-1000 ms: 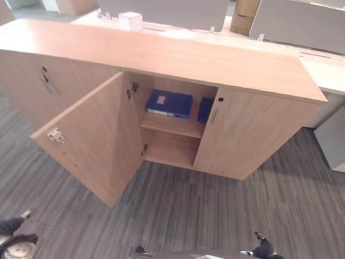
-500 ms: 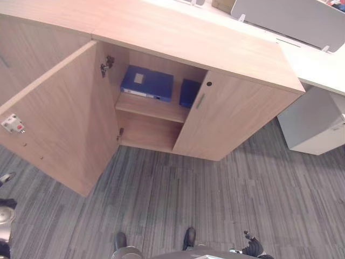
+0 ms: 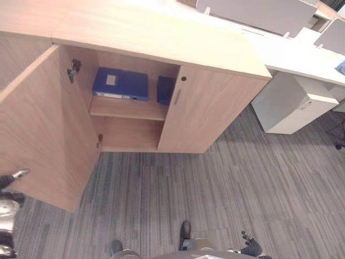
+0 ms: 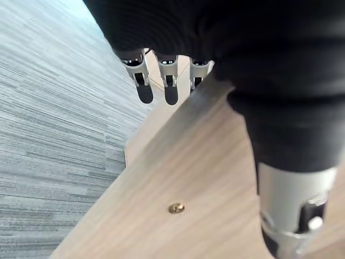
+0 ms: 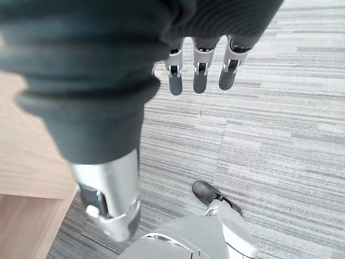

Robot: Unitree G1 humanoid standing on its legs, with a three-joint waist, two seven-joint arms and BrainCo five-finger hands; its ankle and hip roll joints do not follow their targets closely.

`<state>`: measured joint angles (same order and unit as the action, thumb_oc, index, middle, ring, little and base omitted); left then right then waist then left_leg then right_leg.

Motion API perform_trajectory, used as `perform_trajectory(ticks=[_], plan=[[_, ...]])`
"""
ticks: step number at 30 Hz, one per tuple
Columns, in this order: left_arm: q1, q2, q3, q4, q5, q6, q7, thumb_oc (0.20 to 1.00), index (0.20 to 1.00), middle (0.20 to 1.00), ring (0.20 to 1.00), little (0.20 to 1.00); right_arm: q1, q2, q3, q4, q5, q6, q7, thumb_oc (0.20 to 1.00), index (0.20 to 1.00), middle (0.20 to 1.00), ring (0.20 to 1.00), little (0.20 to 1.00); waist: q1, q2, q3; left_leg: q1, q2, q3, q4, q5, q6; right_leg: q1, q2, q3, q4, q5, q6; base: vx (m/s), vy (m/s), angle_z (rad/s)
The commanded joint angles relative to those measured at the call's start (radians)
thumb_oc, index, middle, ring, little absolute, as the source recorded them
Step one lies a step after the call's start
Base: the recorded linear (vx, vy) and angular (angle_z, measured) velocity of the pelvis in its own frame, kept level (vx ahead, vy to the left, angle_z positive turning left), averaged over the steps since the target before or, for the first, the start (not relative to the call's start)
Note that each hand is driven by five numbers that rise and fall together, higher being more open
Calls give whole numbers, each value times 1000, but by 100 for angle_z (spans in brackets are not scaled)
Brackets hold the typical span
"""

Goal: Put the empty folder in the office cabinet

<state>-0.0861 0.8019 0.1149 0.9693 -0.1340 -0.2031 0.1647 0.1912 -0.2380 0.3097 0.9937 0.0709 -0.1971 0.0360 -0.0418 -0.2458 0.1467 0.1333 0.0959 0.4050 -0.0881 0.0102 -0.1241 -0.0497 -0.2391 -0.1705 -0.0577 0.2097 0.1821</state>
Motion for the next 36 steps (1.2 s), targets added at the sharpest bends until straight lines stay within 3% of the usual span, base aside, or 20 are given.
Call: perform_trajectory(ticks=[1,5,9,16,18,20,23,27,33,36], plan=[[-73,-6,-91,-97,-3,-87,-40,1000,1000,1000,1000,1000,-38,-54,0,30,13,-16,-2,1000,1000,1000,1000,1000,-35,27,-61,13,-16,-41,1,-83,56,-52,-63,47,18,90,80,43,17,1],[-89,-130,-171,-137,-43,-96,-72,1000,1000,1000,1000,1000,-38,-54,-10,33,-9,-8,-4,1000,1000,1000,1000,1000,-62,46,-84,26,-25,-32,1,-88,61,-51,-67,61,13,82,80,41,8,1],[-113,-200,-230,-129,-45,-94,-86,1000,1000,1000,1000,1000,-42,-58,-15,40,-21,-3,-8,1000,1000,1000,1000,1000,-79,62,-100,35,-29,-26,1,-93,64,-53,-64,74,11,72,77,39,3,-4],[-178,-252,-316,-127,-48,-91,-106,1000,1000,1000,1000,1000,-43,-75,-32,46,-36,7,-10,1000,1000,1000,1000,1000,-126,110,-135,66,-26,4,1,-99,61,-49,-51,102,6,51,69,73,-21,-18],[-217,-247,-332,-115,-40,-88,-96,1000,1000,1000,1000,1000,-39,-84,-41,66,-42,11,-16,1000,1000,1000,1000,1000,-144,136,-145,80,-17,16,1,-101,56,-39,-41,109,0,37,65,81,-32,-25],[-218,-246,-332,-115,-40,-88,-96,1000,1000,1000,1000,1000,-40,-83,-41,66,-42,11,-16,1000,1000,1000,1000,1000,-144,133,-148,75,-19,17,1,-97,55,-45,-43,111,1,39,64,28,-30,-25],[-322,-171,-333,-44,-27,-77,-61,1000,1000,1000,1000,1000,-38,-108,-46,76,-42,13,-22,1000,1000,1000,1000,1000,-166,174,-160,85,2,23,1,-90,39,-35,-26,111,-4,14,57,71,-66,-20],[-392,-101,-316,25,-22,-63,-38,1000,1000,1000,1000,1000,-37,-122,-48,69,-39,14,-29,1000,1000,1000,1000,1000,-174,201,-170,79,20,24,1,-72,24,-34,-9,113,-7,1,47,39,-67,-8],[-383,-64,-257,62,-38,-52,-6,1000,1000,1000,1000,1000,-49,-132,-54,81,-34,10,-50,1000,1000,1000,1000,1000,-157,228,-173,75,56,18,1,-54,2,-14,18,98,-14,-32,36,33,-57,-7],[-354,-87,-251,85,-39,-46,-9,1000,1000,1000,1000,1000,-55,-129,-53,96,-26,9,-56,1000,1000,1000,1000,1000,-146,234,-174,56,72,10,1,-35,-9,-15,29,94,-17,-42,25,4,-67,3]])
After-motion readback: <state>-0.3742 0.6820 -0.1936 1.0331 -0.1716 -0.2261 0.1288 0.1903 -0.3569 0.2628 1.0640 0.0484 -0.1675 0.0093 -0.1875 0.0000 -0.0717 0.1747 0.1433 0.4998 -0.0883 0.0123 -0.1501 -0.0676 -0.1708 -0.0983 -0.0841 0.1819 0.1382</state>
